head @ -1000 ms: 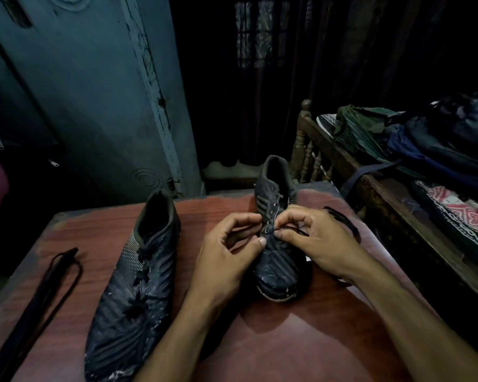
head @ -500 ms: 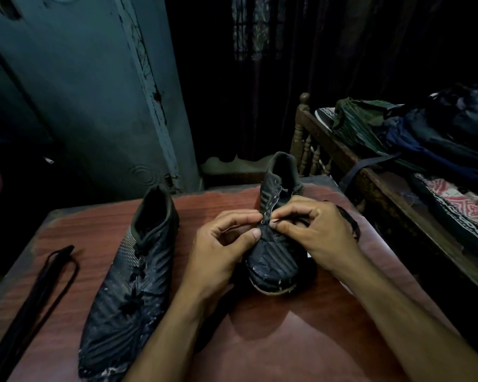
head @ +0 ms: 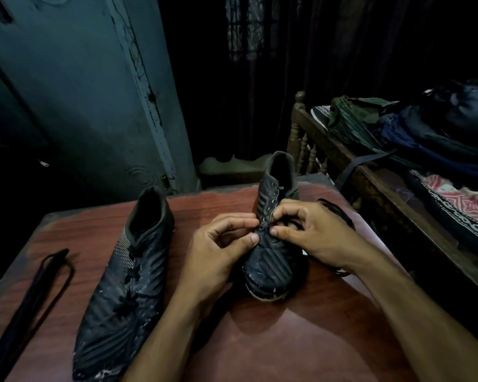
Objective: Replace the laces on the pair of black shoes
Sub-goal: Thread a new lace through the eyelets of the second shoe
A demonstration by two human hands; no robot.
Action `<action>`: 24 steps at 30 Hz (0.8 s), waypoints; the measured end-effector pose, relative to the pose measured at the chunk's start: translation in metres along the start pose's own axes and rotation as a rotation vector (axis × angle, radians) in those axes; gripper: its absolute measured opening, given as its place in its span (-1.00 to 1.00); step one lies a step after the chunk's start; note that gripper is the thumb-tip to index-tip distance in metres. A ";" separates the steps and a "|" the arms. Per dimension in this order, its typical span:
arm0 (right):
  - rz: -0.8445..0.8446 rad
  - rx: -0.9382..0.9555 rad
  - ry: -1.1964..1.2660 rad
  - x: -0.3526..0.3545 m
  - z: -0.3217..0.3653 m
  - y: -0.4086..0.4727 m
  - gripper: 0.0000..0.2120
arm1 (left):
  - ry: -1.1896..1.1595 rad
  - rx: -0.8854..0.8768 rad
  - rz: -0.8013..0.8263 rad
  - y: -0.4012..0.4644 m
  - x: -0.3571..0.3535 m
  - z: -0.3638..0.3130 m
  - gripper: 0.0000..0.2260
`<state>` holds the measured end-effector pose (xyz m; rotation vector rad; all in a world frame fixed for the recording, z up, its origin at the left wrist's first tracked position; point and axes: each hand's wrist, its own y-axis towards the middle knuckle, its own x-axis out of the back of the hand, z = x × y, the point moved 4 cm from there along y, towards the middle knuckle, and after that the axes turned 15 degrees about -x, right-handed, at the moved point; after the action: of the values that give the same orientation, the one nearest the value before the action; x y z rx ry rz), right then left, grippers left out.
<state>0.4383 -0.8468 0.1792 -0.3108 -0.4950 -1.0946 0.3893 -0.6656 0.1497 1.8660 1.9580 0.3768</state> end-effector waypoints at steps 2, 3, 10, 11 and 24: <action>-0.014 0.006 -0.020 -0.001 0.000 0.000 -0.84 | 0.008 0.004 0.002 0.000 0.000 0.000 -0.79; -0.030 0.013 -0.017 -0.002 0.000 0.000 -0.82 | 0.009 0.006 0.000 0.000 0.000 0.001 -0.79; -0.259 0.011 -0.005 -0.011 -0.002 0.003 -0.75 | 0.137 -0.012 -0.039 0.002 0.004 0.002 -0.83; -0.284 0.003 -0.031 -0.011 -0.003 0.003 -0.75 | 0.198 -0.031 -0.032 0.002 0.004 0.002 -0.86; -0.194 0.034 -0.022 -0.002 0.002 0.001 -0.94 | 0.654 -0.174 -0.014 -0.006 -0.005 -0.013 -0.91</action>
<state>0.4375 -0.8440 0.1793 -0.2487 -0.5716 -1.2701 0.3782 -0.6703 0.1594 1.7484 2.2275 1.2384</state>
